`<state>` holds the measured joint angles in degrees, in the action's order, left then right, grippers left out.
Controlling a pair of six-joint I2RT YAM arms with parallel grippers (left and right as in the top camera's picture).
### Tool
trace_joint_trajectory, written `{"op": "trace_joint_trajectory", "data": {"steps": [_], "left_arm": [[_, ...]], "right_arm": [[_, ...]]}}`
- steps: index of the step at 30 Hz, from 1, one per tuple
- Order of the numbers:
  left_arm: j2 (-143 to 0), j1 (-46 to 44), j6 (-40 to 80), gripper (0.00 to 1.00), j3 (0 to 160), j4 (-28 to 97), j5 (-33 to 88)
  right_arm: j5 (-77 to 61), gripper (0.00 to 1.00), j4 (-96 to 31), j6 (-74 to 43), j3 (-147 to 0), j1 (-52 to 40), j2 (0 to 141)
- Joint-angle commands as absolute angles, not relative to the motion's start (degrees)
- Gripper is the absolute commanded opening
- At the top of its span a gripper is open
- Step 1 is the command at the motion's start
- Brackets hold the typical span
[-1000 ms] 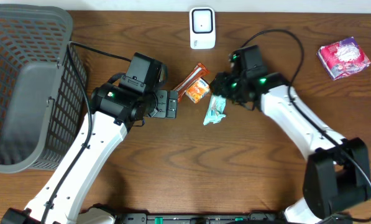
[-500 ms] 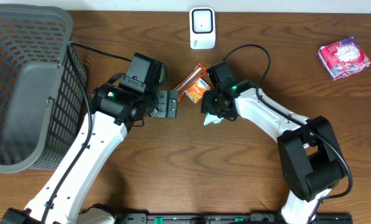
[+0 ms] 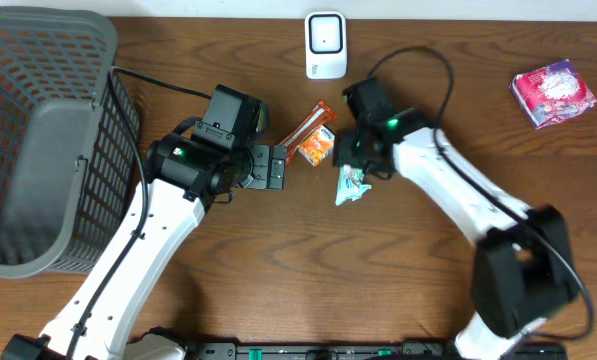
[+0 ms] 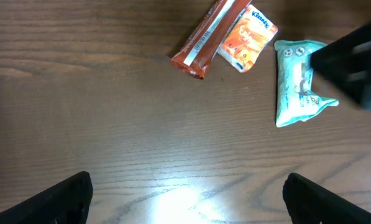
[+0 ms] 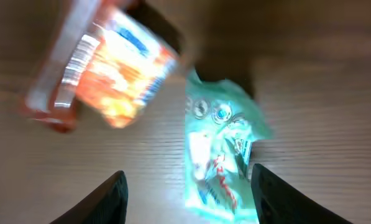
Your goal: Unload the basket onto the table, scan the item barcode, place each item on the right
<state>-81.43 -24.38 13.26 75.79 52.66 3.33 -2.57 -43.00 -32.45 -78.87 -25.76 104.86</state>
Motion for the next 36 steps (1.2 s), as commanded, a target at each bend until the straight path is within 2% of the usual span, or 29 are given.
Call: {"op": "trace_joint_trajectory", "data": {"steps": [1, 7, 19, 20, 22, 29, 30, 36], "left_arm": [[-81.60, -24.14, 13.15, 0.98, 75.99, 52.88, 3.62], [-81.60, -24.14, 13.15, 0.98, 75.99, 52.88, 3.62], [-81.60, -24.14, 13.15, 0.98, 75.99, 52.88, 3.62], [-81.60, -24.14, 13.15, 0.98, 75.99, 52.88, 3.62], [-81.60, -24.14, 13.15, 0.98, 75.99, 52.90, 3.62], [-81.60, -24.14, 13.15, 0.98, 75.99, 52.88, 3.62], [-81.60, -24.14, 13.15, 0.98, 75.99, 52.88, 3.62], [-81.60, -24.14, 13.15, 0.98, 75.99, 52.88, 3.62]], "right_arm": [[0.58, 0.60, -46.00, -30.33, -80.64, -25.19, 101.38], [0.51, 0.63, -45.17, -30.35, -76.44, -25.91, 103.24], [-0.32, 0.65, -33.12, -31.66, -67.53, -28.18, 108.29], [-0.32, 0.63, -33.08, -31.66, -67.42, -28.18, 108.73], [-0.32, 0.47, -33.15, -31.66, -67.35, -28.18, 109.49], [-1.69, 0.13, -30.87, -31.66, -67.35, -28.18, 109.60], [-2.17, 0.02, -30.55, -31.68, -67.37, -28.18, 109.60], [-5.87, 0.01, -29.21, -31.59, -71.26, -26.92, 108.84]]}}
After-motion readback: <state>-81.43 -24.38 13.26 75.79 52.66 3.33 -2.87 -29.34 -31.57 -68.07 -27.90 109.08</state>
